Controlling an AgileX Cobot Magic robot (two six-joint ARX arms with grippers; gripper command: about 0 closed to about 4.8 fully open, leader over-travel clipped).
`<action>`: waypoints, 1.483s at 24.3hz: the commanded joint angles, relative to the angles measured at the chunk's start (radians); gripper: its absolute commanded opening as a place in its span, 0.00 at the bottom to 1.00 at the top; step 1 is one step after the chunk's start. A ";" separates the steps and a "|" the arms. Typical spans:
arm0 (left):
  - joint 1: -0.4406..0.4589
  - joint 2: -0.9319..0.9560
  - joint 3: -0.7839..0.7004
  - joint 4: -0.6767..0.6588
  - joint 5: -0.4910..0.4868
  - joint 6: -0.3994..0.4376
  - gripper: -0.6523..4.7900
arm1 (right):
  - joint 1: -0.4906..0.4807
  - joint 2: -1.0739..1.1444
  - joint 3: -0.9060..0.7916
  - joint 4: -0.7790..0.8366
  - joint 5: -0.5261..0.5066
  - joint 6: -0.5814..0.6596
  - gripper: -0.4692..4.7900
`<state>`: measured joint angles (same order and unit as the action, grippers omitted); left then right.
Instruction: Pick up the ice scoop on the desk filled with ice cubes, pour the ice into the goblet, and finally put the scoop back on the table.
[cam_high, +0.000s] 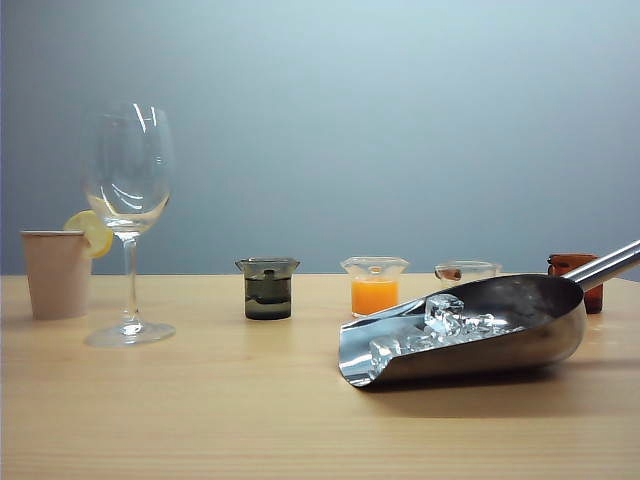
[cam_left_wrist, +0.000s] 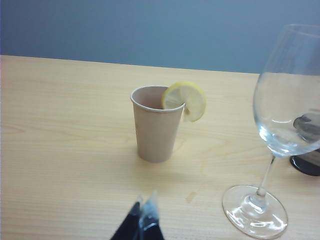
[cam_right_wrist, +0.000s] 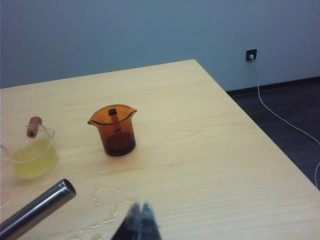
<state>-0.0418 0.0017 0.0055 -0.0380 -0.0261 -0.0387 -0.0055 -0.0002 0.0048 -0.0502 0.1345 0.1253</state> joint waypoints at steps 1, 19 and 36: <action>0.002 0.000 0.003 0.018 0.004 -0.002 0.11 | 0.000 0.002 -0.004 0.017 -0.002 -0.002 0.07; 0.001 0.000 0.042 0.016 0.004 -0.002 0.11 | 0.000 0.003 0.098 -0.089 0.002 0.002 0.07; -0.006 0.415 0.612 -0.124 0.193 -0.040 0.11 | 0.001 0.642 0.638 -0.059 -0.302 0.610 0.07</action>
<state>-0.0422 0.3828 0.5812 -0.1665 0.1219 -0.0799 -0.0048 0.6296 0.6395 -0.1543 -0.1543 0.6712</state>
